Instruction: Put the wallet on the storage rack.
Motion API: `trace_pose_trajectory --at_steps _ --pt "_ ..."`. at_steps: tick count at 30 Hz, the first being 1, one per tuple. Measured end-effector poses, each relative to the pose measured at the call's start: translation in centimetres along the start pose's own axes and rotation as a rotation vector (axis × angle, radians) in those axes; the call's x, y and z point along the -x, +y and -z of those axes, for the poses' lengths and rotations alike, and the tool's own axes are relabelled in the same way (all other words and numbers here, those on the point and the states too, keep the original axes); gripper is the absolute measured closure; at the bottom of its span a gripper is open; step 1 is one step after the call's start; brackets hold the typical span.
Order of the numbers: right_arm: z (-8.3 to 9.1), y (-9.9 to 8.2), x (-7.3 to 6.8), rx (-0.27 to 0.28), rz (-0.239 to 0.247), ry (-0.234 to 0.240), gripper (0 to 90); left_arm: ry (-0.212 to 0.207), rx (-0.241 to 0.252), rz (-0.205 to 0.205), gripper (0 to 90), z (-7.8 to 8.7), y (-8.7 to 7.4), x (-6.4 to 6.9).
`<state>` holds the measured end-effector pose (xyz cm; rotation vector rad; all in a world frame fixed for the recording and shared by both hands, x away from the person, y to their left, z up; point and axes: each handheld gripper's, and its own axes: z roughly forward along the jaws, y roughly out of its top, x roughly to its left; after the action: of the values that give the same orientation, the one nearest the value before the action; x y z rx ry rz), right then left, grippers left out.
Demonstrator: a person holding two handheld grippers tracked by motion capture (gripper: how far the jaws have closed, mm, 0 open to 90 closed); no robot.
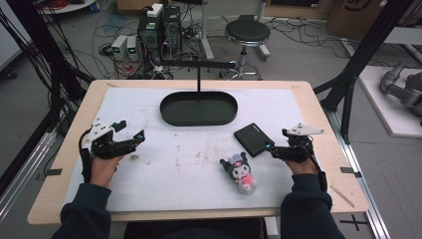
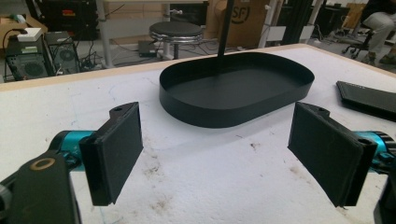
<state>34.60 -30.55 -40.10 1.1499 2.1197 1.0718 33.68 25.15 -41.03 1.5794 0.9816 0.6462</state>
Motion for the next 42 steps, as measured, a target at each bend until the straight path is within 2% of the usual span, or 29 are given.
trace_pose_trajectory --at_steps 17,22,27,33,35,39,40,41,42 --pt "-0.5 -0.4 0.4 -0.026 -0.011 -0.006 19.6 0.009 -0.013 -0.001 17.7 -0.2 -0.2 -0.2" --pt "-1.6 -0.8 0.9 -0.073 -0.020 0.002 19.6 0.017 -0.018 -0.003 17.7 0.1 -0.2 -0.3" --pt "-2.0 -0.6 0.8 -0.075 -0.029 0.004 19.6 0.025 -0.019 0.005 17.7 0.4 -0.3 -0.6" --pt "-2.3 -0.6 0.7 -0.082 -0.020 -0.001 21.0 0.022 -0.035 0.001 18.0 0.0 -0.5 -0.7" --pt "-2.4 -0.5 0.5 -0.081 -0.014 0.018 27.9 0.022 -0.038 0.006 18.0 -0.1 -0.6 -0.6" --pt "-2.9 -0.2 -0.4 -0.083 0.014 0.047 30.2 0.022 -0.043 0.004 18.0 -0.2 -0.6 -0.7" --pt "-3.3 0.0 -1.1 -0.090 0.038 0.067 30.7 0.024 -0.041 0.007 18.0 -0.2 -0.6 -0.7" --pt "-3.3 0.0 -1.1 -0.090 0.038 0.067 30.7 0.023 -0.041 0.009 18.0 -0.1 -0.6 -0.7" --pt "-3.8 0.2 -1.8 -0.102 0.078 0.083 30.7 0.022 -0.041 0.008 18.0 -0.1 -0.6 -0.7"
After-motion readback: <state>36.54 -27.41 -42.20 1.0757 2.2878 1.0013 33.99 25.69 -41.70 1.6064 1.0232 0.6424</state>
